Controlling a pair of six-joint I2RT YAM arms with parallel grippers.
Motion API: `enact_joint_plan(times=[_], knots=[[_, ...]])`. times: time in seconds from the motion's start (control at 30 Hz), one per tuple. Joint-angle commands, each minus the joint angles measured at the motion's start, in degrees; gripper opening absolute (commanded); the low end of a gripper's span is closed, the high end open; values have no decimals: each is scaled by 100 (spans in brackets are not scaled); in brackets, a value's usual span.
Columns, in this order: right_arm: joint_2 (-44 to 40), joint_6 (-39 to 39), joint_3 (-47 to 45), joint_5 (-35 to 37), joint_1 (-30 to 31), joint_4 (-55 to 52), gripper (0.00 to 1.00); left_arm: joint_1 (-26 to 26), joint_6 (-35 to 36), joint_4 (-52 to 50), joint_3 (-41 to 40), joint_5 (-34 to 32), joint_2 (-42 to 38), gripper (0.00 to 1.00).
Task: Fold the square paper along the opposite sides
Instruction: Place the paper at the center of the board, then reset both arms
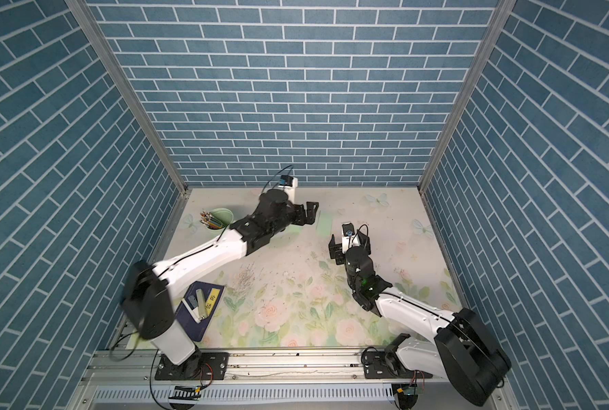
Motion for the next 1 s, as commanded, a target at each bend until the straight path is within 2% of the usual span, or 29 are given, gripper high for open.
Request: enact_joint_plan(times=[0.0,0.07,0.1,0.2,0.27,0.33,0.37,0.4,0.43,0.5,0.53,0.57,0.6,0.63,0.7,0.77,0.8,0.83,0.87,0.9,0.93,0.97], knots=[[-176,-446,-363,394,-417,600,89,79,264,1938,-1670,-1896,-1038,100],[-27,-702,-639,381,-707,1052,84,101,584,2004,-2353,-2876,-1617,100],[50,-1001,-722,352,-798,1173,85,161,800,1758,-2576,-3178,-1868,100],[263,-1562,-971,134,-1187,1358,89,746,1314,930,-3192,-3245,-2578,100],[484,-1472,-1294,174,-1480,2022,91,1328,1503,1154,-3966,-2863,-3323,100],[819,-880,-1457,-177,-1954,2314,94,2047,2027,1720,-4921,-1899,-4064,100],[1017,-721,-1613,-513,-2239,2838,96,2466,2106,2164,-5481,-1504,-4314,98],[1081,-765,-1746,-558,-2302,3259,100,2871,2059,2566,-5883,-1077,-4425,96],[1211,-985,-1878,-730,-2355,3817,100,3228,1978,2780,-6091,-717,-4319,96],[1715,-735,-1784,-833,-2620,4091,100,3759,1769,3300,-6234,-329,-3550,96],[1872,-640,-1796,-1225,-2830,4357,100,3877,1812,3712,-6258,-132,-3028,96],[1689,-473,-1779,-1779,-3080,3926,100,3940,1853,4160,-6287,-100,-2563,95],[1868,-332,-1910,-2503,-3420,4300,100,3973,1861,4679,-6251,-161,-2057,96],[2250,-205,-1951,-2435,-3498,4941,100,4020,1906,4680,-6036,-69,-1710,96],[2086,-126,-1736,-2454,-3571,4237,100,4069,2002,5522,-5918,34,-1118,98],[2018,-181,-1544,-2484,-3559,3758,100,4163,1795,6005,-5747,142,-464,98],[2144,-244,-1536,-2604,-3559,3925,100,4138,1910,6470,-5806,245,-2,100],[2065,-253,-1533,-2595,-3545,3788,100,4089,2081,6758,-5854,537,127,100],[2084,-253,-1535,-2603,-3554,3817,100,4054,2115,6475,-5782,509,62,100],[2128,-266,-1526,-2606,-3545,3872,100,4044,2105,6764,-5840,499,148,100],[2082,-267,-1527,-2622,-3545,3808,100,4044,2120,6509,-5793,506,63,100],[2129,-275,-1521,-2622,-3545,3850,100,4044,2110,6701,-5833,484,138,100]])
